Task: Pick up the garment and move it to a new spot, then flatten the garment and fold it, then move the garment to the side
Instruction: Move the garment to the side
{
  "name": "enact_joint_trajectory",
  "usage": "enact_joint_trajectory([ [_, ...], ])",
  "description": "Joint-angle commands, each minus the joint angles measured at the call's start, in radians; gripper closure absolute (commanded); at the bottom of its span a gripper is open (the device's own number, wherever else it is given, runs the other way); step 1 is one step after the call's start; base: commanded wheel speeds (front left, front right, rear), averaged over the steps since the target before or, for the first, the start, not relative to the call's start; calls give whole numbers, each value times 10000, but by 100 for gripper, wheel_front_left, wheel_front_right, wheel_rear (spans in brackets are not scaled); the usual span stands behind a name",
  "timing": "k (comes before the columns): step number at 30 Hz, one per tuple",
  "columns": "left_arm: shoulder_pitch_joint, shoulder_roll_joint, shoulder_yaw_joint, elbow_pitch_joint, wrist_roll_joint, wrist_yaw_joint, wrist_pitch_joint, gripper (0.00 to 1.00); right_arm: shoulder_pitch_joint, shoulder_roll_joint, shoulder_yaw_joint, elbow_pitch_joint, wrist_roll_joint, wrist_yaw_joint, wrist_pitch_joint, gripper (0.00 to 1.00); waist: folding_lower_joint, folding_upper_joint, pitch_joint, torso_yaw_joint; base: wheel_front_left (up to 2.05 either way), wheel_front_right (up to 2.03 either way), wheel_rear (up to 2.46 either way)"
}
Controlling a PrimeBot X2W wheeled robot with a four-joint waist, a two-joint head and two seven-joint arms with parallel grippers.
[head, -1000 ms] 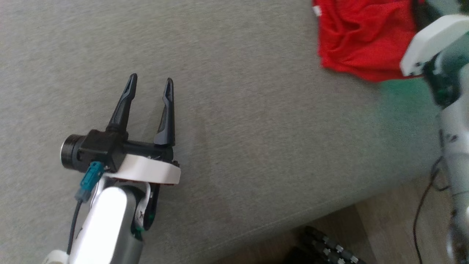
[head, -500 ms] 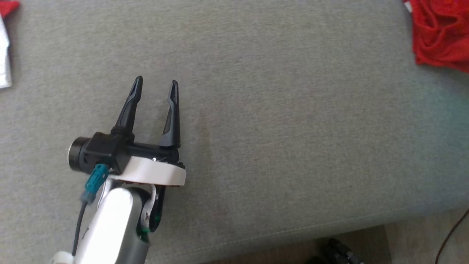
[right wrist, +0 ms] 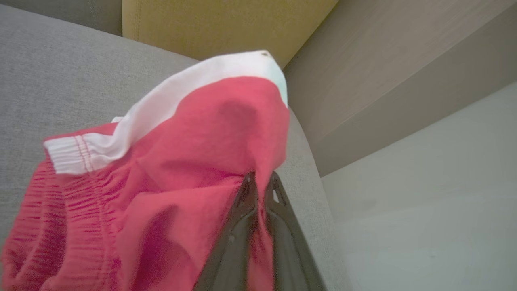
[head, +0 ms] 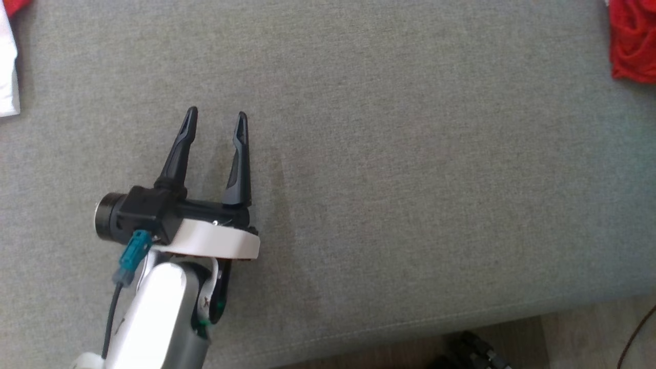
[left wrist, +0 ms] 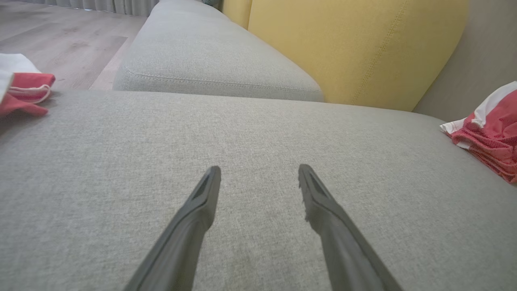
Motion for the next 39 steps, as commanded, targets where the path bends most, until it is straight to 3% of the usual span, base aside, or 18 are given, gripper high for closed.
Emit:
enact_joint_trajectory([
  [1, -92, 94, 256, -351, -5, 52, -49, 0, -209, -318, -17, -345, -52, 65, -167, 100, 0, 0, 25, 7, 0, 0, 0],
  [6, -87, 176, 254, -366, -14, 99, -5, 0, -307, -57, -228, -393, -336, 65, -339, 100, 0, 0, 94, -12, 0, 0, 0],
  [7, -94, 182, 248, -370, -16, 106, 4, 0, -303, -41, -275, -377, -396, 65, -375, 93, 0, 0, 101, -11, 0, 0, 0],
  [8, -101, 188, 244, -373, -18, 113, 10, 0, -303, -7, -331, -375, -470, 65, -391, 75, 0, 0, 103, -12, 0, 0, 0],
  [10, -116, 204, 248, -361, -38, 120, 14, 0, -293, 73, -482, -392, -624, 65, -403, 52, 0, 0, 99, -12, 0, 0, 0],
  [12, -127, 208, 246, -341, -59, 130, 12, 0, -286, 122, -663, -350, -745, 65, -450, 6, 0, 0, 89, -7, 0, 0, 0],
  [13, -128, 208, 246, -329, -69, 137, 10, 0, -275, 185, -742, -364, -824, 65, -466, 0, 0, 0, 77, -10, 0, 0, 0],
  [24, -104, 179, 235, -156, -210, 179, -39, 0, -183, 936, -750, -510, -976, 65, -1262, 0, 0, 0, -378, 84, 0, 0, 0],
  [34, 77, 6, 586, 267, -551, 273, -134, 0, 461, 1918, -182, -621, 144, 65, -2397, 0, 0, 0, -1821, 779, 0, 0, 0],
  [39, 439, -107, 948, 456, -659, 358, -145, 0, 1436, 2812, 272, -1183, 1227, 65, -3032, 0, 0, 0, -2689, 1295, 0, 0, 0],
])
